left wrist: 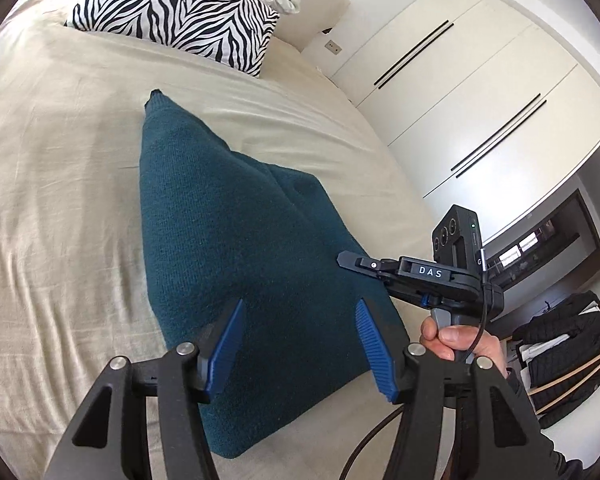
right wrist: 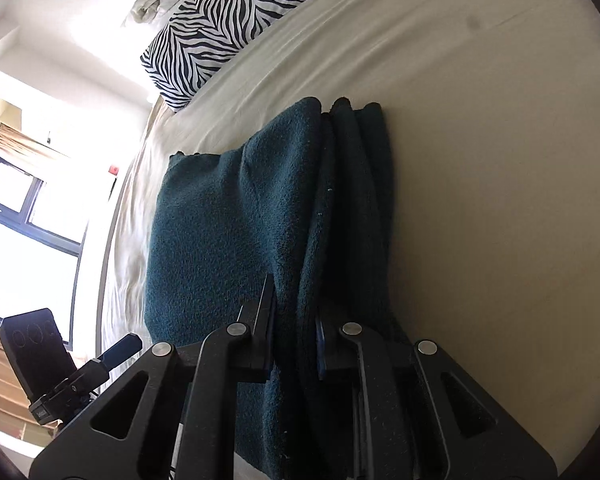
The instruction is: Fold small clothes
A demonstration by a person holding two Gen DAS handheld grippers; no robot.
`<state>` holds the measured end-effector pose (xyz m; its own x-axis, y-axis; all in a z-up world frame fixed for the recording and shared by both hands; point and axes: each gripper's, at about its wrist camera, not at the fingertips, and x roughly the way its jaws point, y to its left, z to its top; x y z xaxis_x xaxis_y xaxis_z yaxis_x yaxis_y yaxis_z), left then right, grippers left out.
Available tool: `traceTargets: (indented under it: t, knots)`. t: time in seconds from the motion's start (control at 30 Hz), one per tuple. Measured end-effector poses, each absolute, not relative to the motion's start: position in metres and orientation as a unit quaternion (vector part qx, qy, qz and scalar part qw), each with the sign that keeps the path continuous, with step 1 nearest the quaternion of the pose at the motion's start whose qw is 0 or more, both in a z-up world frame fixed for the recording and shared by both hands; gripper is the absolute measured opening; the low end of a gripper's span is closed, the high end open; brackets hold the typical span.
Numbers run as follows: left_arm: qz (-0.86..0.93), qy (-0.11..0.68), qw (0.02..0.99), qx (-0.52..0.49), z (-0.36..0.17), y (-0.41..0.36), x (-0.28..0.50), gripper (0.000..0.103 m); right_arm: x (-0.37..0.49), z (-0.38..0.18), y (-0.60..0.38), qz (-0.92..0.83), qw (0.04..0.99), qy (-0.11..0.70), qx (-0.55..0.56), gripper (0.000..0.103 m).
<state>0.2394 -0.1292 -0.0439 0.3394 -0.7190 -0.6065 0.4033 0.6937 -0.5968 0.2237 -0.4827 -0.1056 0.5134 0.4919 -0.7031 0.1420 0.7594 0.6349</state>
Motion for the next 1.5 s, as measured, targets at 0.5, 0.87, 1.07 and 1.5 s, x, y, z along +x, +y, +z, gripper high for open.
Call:
traceTargets:
  t: [0.5, 0.87, 1.07, 1.5]
  knots:
    - [-0.331, 0.464, 0.814, -0.113, -0.053, -0.167, 0.266, 0.059, 0.204, -0.137, -0.519, 0.118, 0.787, 0.485, 0.362, 0.012]
    - [-0.284, 0.464, 0.838, -0.044, -0.042, -0.189, 0.33, 0.058, 0.196, -0.125, -0.522, 0.102, 0.791, 0.478, 0.368, 0.015]
    - [-0.279, 0.476, 0.832, -0.046, -0.065, -0.195, 0.332, 0.058, 0.203, -0.101, -0.526, 0.041, 0.812, 0.478, 0.332, 0.017]
    - [-0.28, 0.468, 0.835, -0.067, -0.083, -0.204, 0.338, 0.057, 0.299, -0.106, -0.496, 0.074, 0.792, 0.478, 0.372, 0.017]
